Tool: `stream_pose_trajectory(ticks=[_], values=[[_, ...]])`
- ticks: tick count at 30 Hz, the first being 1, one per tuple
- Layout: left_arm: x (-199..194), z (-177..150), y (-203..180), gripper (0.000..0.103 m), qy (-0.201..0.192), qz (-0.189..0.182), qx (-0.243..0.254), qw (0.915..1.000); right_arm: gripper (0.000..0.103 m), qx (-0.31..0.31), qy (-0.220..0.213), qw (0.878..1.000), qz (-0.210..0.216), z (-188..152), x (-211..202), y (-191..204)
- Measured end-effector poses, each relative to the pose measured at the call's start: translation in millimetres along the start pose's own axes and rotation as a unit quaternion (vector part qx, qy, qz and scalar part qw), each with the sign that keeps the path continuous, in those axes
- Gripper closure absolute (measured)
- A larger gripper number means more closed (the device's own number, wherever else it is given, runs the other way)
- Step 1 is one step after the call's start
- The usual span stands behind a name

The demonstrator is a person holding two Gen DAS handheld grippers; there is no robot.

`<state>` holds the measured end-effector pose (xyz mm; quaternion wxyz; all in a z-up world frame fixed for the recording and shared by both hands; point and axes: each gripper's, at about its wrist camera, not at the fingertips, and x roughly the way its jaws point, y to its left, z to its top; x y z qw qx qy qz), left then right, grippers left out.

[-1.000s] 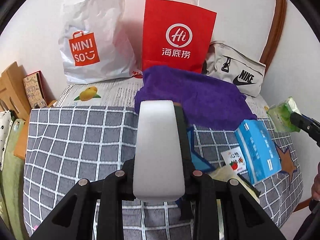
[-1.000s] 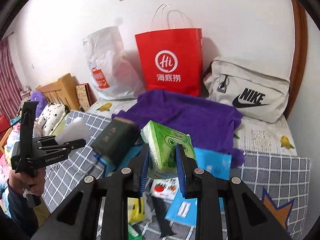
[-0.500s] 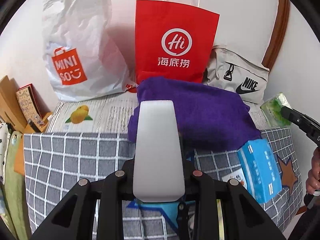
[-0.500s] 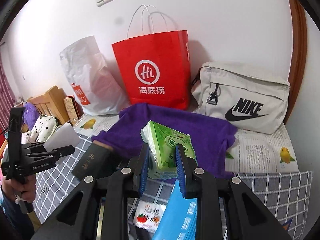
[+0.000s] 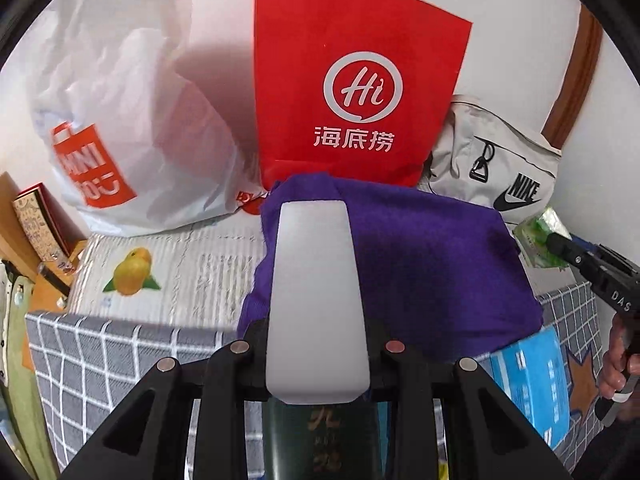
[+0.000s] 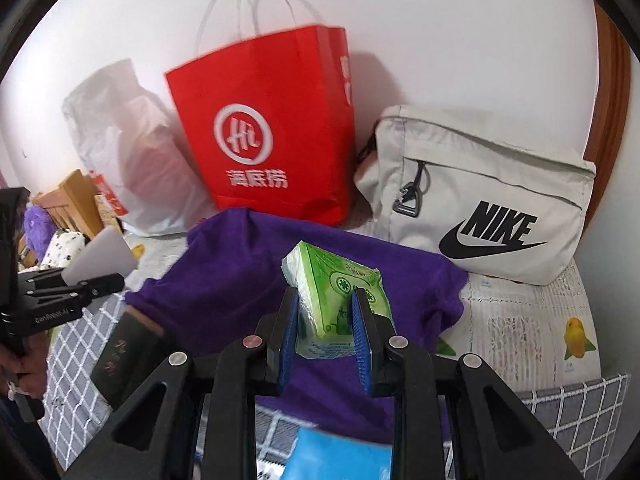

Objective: Organize soft objects
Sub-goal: 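Carry both items onto the purple towel and open both tools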

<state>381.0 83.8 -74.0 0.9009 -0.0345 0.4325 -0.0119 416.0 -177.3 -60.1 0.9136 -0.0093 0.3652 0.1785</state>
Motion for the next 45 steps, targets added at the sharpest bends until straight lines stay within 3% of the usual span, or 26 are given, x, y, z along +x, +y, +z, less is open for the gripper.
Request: stream_pose_trajectory(ticks=[15, 25, 45], values=[[69.7, 42.3, -19.3, 0.075, 0.035, -0.02, 0.002, 0.9992, 0.077, 0.018, 0.057, 0.998, -0.032, 12.2, 72.1, -27.4], [106.4, 58.9, -21.9, 0.075, 0.065, -0.017, -0.005, 0.9977, 0.077, 0.017, 0.08, 0.995, -0.054, 11.4, 94.3, -35.5], [138.3, 63.7, -25.8, 0.075, 0.082, -0.027, -0.017, 0.9961, 0.07, 0.004, 0.095, 0.995, -0.04, 7.0, 119.0, -34.2]])
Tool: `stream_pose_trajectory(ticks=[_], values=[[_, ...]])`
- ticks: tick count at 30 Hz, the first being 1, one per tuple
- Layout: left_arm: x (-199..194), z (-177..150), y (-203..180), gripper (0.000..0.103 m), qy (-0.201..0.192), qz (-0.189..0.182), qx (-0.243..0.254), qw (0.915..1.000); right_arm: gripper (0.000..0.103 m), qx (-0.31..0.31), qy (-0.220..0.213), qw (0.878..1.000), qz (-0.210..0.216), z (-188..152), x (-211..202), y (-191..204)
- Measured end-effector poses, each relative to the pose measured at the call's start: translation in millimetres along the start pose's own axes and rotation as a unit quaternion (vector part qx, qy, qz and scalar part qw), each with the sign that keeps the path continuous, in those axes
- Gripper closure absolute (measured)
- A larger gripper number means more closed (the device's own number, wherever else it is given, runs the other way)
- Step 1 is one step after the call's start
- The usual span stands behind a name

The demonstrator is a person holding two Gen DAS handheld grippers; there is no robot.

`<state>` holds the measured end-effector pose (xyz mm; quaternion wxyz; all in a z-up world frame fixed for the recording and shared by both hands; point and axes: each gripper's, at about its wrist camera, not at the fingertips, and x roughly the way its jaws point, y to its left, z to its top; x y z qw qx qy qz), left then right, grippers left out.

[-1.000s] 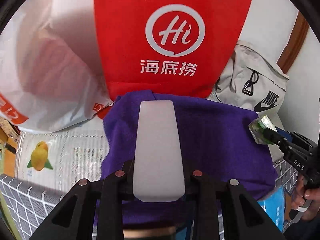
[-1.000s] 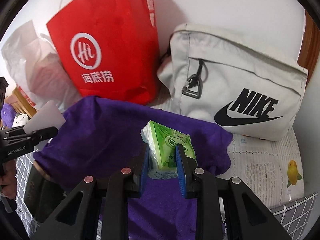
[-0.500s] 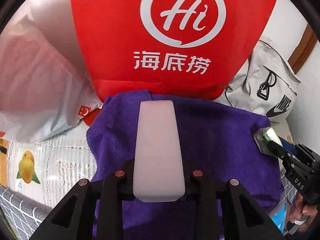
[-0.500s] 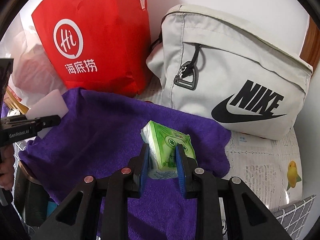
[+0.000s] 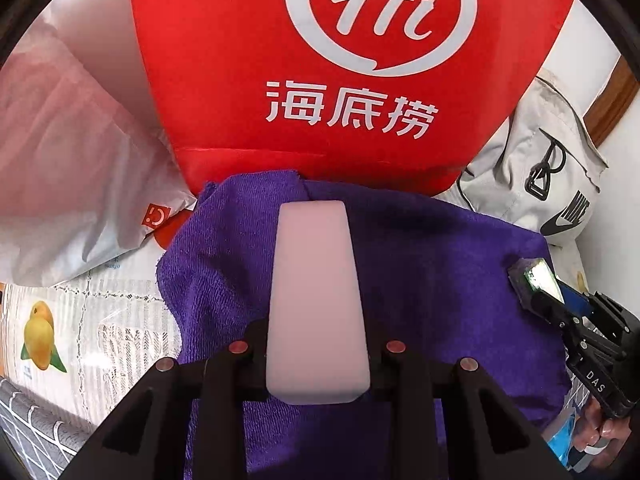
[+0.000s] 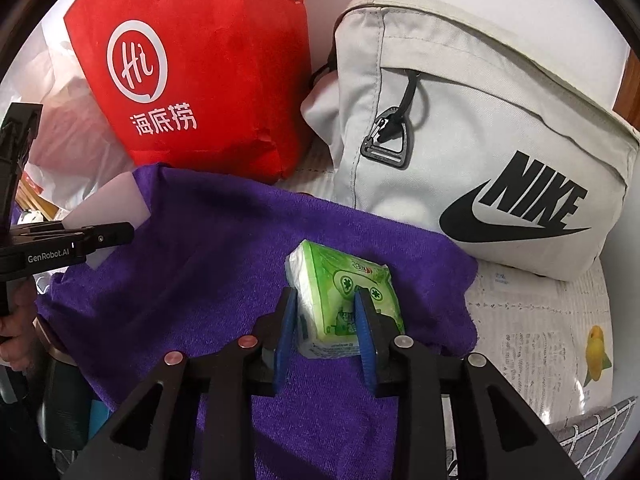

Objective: Organize soft objects
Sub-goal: 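Carry both items onto the purple towel and open both tools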

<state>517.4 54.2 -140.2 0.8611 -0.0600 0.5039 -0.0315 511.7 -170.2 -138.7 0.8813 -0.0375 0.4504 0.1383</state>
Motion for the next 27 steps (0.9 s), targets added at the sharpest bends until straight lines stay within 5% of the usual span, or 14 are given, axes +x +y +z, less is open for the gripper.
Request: stream_pose_trajectory(ticks=[4, 6, 8, 11, 27], values=[[1.3, 0.2, 1.0, 0.066, 0.003, -0.005, -0.001, 1.0, 0.056, 0.007, 0.013, 1.0, 0.022, -3.3, 6.1, -0.9], [-3.8, 1.7, -0.8, 0.043, -0.005, -0.011, 0.005, 0.9999, 0.055, 0.004, 0.017, 1.0, 0.022, -3.2, 7.9, -0.2], [-11.7, 1.3, -5.5, 0.035, -0.023, -0.016, 0.016, 0.9995, 0.052, -0.001, 0.014, 1.0, 0.022, -3.5, 6.1, 1.4], [-19.3, 0.5, -10.3, 0.035, -0.03, -0.013, 0.022, 0.9992, 0.041, -0.002, 0.002, 1.0, 0.021, -4.1, -2.1, 2.4], [-92.0, -44.5, -4.2, 0.035, -0.052, 0.02, 0.024, 0.9982, 0.039, 0.001, -0.056, 0.998, 0.033, -14.9, -86.6, 15.3]])
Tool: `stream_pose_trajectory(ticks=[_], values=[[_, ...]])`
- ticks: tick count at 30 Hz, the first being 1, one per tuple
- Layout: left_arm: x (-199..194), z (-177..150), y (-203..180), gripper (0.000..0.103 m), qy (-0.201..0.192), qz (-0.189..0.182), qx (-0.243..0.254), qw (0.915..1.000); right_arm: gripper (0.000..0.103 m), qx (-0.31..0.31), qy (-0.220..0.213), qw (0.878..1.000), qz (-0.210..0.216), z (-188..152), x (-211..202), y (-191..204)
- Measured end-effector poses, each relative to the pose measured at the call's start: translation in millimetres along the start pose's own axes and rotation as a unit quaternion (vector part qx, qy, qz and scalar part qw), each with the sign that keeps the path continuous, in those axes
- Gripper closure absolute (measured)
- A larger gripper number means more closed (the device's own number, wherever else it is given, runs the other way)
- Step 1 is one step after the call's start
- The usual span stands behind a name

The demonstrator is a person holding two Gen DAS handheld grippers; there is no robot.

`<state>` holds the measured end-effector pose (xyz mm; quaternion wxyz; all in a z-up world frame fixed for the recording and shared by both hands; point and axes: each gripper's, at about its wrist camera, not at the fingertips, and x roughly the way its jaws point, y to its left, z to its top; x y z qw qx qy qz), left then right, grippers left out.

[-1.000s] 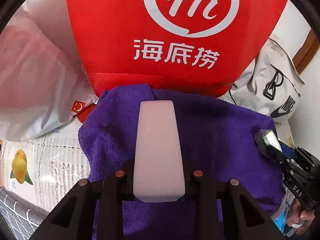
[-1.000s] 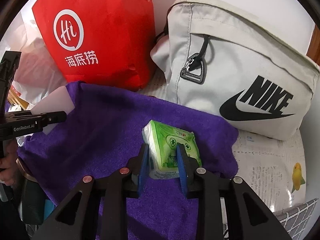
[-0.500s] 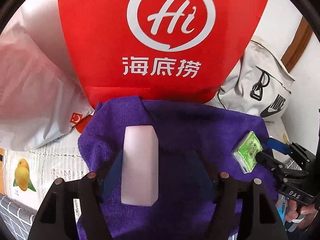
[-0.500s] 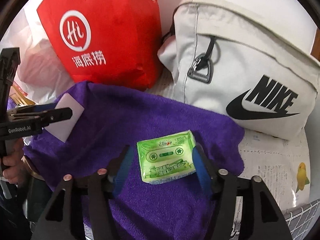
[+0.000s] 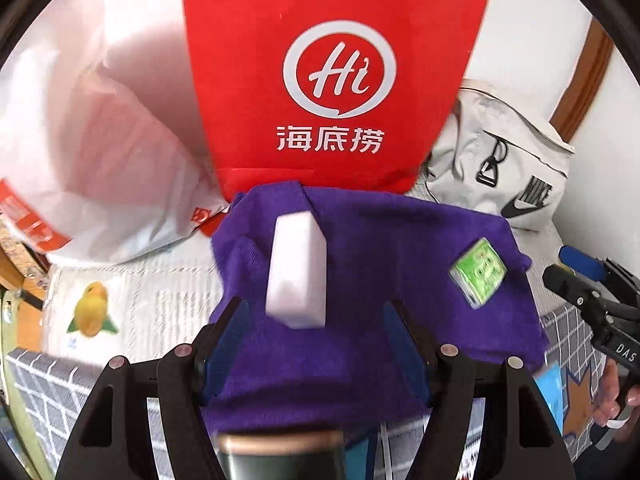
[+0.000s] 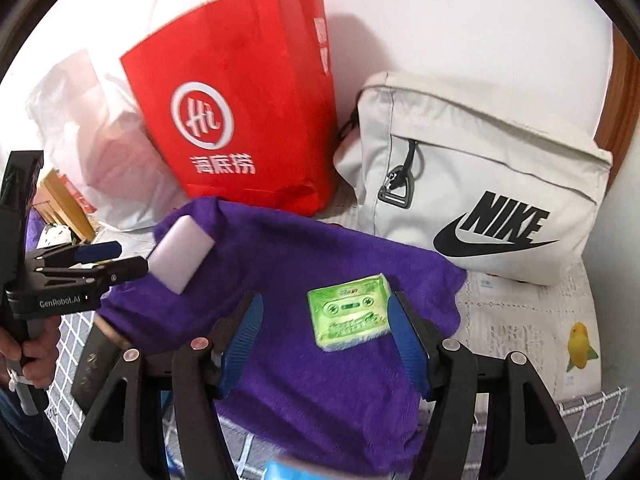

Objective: Organize soft objects
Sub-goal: 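Carry both items onto the purple towel and open both tools, then withdraw both open tools back toward the items on the cloth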

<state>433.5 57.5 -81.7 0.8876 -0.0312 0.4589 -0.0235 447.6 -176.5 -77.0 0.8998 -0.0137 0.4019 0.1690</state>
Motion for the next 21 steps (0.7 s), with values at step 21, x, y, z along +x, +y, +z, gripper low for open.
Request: stream_pose_trajectory(ticks=[21], values=[[-85.8, -163.5, -31.5, 0.035, 0.008, -0.044, 0.004, 0.999, 0.038, -0.022, 0.022, 0.999, 0.02, -150.7, -88.6, 41.7]])
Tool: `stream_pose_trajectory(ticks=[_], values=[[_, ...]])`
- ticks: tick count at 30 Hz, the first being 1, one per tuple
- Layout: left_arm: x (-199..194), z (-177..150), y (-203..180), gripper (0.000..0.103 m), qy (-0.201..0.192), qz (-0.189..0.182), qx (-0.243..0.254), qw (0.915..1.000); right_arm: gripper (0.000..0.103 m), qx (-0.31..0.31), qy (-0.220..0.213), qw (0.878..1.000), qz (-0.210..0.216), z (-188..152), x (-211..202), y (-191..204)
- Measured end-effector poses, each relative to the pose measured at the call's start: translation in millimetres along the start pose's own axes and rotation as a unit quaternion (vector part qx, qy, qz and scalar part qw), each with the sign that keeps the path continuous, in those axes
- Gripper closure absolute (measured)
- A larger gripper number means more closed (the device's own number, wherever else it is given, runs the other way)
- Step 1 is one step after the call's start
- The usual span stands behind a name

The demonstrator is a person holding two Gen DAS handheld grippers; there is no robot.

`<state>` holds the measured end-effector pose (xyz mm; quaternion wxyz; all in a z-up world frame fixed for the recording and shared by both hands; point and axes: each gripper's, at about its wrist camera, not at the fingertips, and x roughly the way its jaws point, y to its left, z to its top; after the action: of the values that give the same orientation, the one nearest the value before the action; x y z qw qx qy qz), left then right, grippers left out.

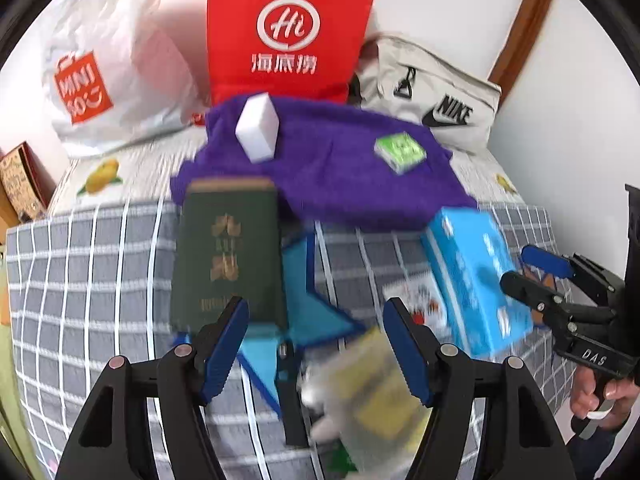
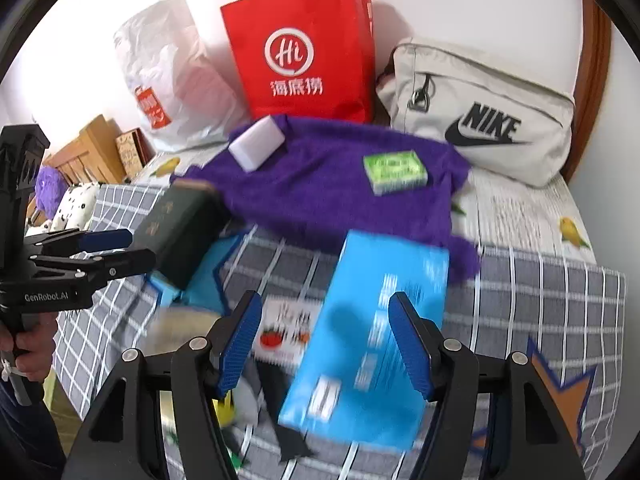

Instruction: Organize soft objects

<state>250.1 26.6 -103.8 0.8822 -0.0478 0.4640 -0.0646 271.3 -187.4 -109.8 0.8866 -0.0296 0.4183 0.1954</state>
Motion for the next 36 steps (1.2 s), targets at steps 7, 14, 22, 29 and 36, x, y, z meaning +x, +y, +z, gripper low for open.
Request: stream_pose_trajectory(ticks=[7, 14, 22, 29, 36], values=[[-1.7, -53.9, 21.8, 0.035, 0.0, 0.027, -0.035, 0.999, 0.038, 0.01, 0.007, 1.0, 0.004, -37.5, -9.7, 4.2], [9.8, -87.3, 38.2, 0.037, -0.002, 0.037, -0.037, 0.9986, 0.038, 0.002, 0.0, 1.0, -0.006, -63.9, -19.6, 11.1], [24.9, -78.9, 30.2, 0.037, 0.008, 0.039, -0.006, 0.9992, 0.037, 0.012, -0.002, 1.0, -0.006, -79.6, -16.6, 8.5], [40.0, -78.6, 32.6, 0.044, 0.025, 0.038, 0.017, 0.9988, 0.037, 0.009, -0.005, 1.0, -0.013, -79.0, -18.7, 10.1], [35.1, -84.5, 38.1, 0.057, 0.017, 0.027, 0.013, 0.9994, 0.037, 0.008, -0.006, 1.0, -0.012, -79.4, -16.5, 8.7]])
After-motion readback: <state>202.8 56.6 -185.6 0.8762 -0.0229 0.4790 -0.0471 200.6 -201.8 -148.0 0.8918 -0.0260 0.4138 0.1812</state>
